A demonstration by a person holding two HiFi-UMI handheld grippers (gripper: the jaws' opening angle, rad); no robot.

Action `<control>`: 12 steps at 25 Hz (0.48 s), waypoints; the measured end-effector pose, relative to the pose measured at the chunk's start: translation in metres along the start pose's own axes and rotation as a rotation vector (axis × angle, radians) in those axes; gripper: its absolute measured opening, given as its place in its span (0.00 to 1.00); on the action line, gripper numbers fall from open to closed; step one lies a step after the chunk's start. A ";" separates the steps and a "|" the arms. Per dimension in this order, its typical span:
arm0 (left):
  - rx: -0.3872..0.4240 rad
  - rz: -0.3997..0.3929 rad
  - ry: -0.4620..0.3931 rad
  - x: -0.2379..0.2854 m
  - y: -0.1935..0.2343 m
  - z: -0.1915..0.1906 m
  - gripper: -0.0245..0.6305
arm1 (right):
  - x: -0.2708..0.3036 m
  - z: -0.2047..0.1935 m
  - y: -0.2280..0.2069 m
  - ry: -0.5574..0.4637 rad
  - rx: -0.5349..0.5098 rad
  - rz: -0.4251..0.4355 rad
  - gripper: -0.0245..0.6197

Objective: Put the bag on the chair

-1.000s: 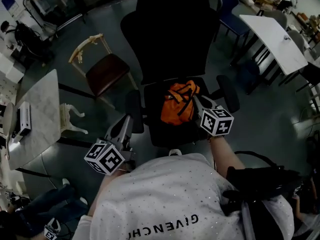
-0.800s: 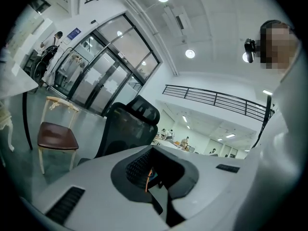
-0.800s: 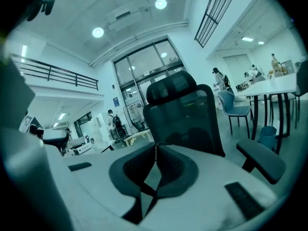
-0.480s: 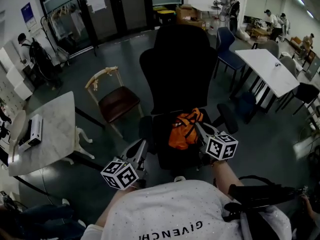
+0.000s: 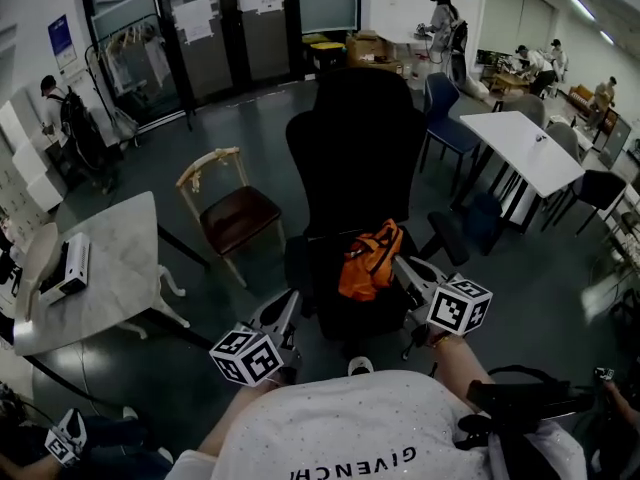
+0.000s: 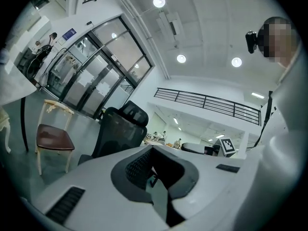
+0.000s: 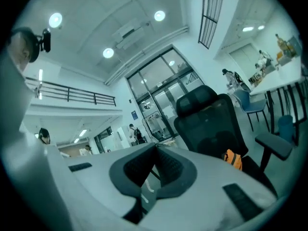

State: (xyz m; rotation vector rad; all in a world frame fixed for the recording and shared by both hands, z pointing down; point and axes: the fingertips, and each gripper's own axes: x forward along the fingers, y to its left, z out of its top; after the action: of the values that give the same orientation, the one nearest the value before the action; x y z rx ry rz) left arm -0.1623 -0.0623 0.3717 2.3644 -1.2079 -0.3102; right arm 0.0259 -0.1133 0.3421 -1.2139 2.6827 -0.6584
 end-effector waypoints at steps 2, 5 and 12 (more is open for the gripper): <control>0.009 -0.021 0.004 -0.003 -0.009 0.000 0.04 | -0.014 0.003 0.006 -0.018 0.046 0.008 0.03; 0.019 -0.044 0.001 -0.006 -0.020 -0.003 0.04 | -0.038 0.004 0.012 -0.027 0.035 0.008 0.03; 0.010 -0.076 -0.019 -0.007 -0.045 -0.002 0.04 | -0.075 0.002 0.014 -0.027 0.007 -0.011 0.03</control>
State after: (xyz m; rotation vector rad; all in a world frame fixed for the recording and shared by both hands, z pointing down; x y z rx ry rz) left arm -0.1342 -0.0330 0.3513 2.4256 -1.1324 -0.3529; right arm 0.0670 -0.0499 0.3294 -1.2284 2.6511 -0.6470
